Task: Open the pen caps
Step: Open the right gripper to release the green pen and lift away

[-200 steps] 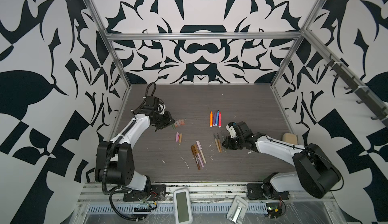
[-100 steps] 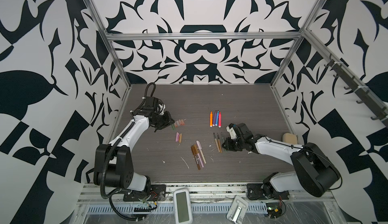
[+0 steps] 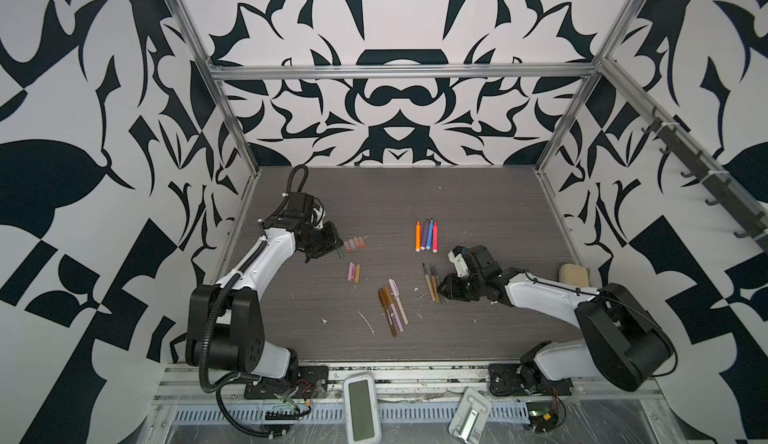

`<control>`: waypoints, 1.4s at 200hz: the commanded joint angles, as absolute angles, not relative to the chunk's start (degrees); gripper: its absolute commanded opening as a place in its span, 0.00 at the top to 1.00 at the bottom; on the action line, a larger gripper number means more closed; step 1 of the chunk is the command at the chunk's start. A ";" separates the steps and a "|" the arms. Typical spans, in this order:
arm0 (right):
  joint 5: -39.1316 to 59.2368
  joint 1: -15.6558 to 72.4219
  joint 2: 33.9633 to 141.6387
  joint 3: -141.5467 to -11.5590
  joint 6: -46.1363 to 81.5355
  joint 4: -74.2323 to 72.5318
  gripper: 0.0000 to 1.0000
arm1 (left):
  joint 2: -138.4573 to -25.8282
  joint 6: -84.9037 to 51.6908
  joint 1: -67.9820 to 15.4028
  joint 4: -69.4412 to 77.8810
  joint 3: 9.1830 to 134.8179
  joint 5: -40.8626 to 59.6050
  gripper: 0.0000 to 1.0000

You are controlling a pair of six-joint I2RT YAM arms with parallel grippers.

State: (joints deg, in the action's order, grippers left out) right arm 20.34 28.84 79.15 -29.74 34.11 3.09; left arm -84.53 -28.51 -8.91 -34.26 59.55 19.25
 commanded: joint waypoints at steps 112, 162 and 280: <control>23.74 28.65 81.06 -28.91 35.27 -3.47 0.67 | -91.34 -28.57 -8.70 -38.06 60.80 14.15 1.00; 24.66 28.64 80.64 -28.82 34.93 -3.88 0.60 | -93.32 -28.65 -8.70 -37.35 60.67 14.89 1.00; 24.16 28.58 81.67 -30.79 34.68 -3.27 0.59 | -95.26 -28.52 -8.70 -36.91 59.96 14.77 1.00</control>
State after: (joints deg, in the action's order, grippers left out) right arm 25.96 28.73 82.91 -29.23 34.79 -5.34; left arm -93.67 -28.64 -8.91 -35.83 59.75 14.96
